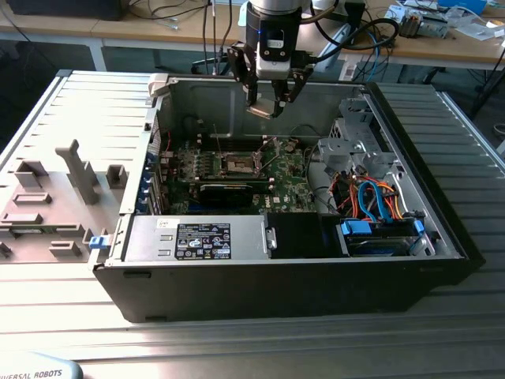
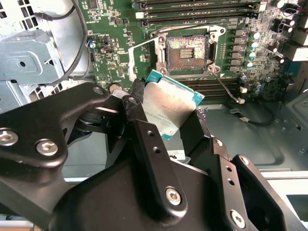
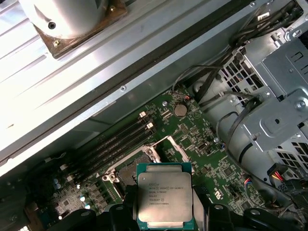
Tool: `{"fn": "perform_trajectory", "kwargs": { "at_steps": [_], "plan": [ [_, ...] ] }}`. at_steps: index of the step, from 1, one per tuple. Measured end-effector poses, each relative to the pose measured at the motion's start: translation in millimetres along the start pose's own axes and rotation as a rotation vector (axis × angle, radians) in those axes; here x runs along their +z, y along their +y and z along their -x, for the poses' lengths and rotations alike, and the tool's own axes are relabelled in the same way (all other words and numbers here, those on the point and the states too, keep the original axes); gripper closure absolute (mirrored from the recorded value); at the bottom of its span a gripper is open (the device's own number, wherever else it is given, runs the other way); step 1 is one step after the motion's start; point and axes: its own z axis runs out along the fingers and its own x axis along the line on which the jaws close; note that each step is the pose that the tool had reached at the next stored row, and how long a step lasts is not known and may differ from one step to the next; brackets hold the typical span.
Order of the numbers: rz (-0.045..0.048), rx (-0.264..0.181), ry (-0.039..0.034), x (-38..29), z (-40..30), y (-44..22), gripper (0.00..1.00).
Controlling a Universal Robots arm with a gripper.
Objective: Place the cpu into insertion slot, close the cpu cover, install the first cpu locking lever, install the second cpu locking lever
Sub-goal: 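Place the cpu into insertion slot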
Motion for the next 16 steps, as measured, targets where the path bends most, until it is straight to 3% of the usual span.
{"fn": "perform_trajectory", "kwargs": {
  "at_steps": [16],
  "plan": [
    [0.0004, 0.017, -0.0015, 0.0, 0.0, 0.0, 0.46]
  ]
}}
